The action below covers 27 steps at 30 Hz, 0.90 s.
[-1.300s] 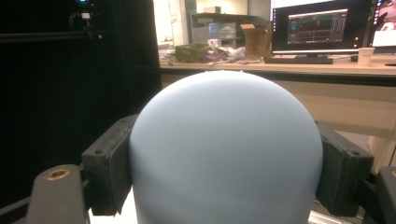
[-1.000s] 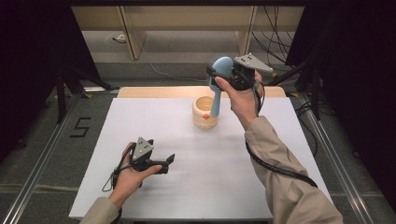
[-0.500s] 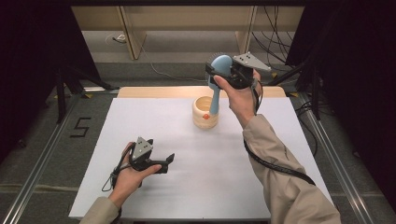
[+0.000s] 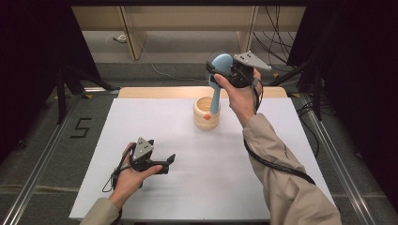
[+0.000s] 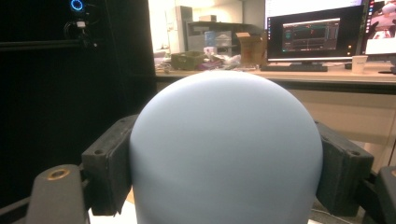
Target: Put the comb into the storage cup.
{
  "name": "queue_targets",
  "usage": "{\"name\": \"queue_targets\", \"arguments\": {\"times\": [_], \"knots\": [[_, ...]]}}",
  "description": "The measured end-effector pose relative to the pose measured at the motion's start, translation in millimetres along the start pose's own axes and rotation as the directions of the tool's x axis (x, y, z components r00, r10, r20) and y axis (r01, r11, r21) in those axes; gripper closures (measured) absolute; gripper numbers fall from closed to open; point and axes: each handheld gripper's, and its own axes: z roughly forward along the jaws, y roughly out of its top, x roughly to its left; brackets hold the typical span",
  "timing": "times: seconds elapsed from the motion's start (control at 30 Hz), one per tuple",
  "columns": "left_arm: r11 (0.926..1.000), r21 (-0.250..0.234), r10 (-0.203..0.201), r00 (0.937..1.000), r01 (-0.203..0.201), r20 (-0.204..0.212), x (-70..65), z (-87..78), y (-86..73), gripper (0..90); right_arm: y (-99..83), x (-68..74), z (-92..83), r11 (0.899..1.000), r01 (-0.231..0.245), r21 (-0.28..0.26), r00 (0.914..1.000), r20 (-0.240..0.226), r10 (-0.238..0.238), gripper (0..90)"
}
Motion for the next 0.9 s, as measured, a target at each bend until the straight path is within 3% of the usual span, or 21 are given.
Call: {"name": "queue_targets", "arguments": {"times": [0.9], "knots": [[1.0, -0.005, -0.001, 1.0, 0.001, -0.004, 0.2, -0.2, 0.4, 1.7, 1.2, -1.3, 11.3, 1.0, -0.015, -0.005, 0.9998, 0.015, 0.015, 20.8]]}}
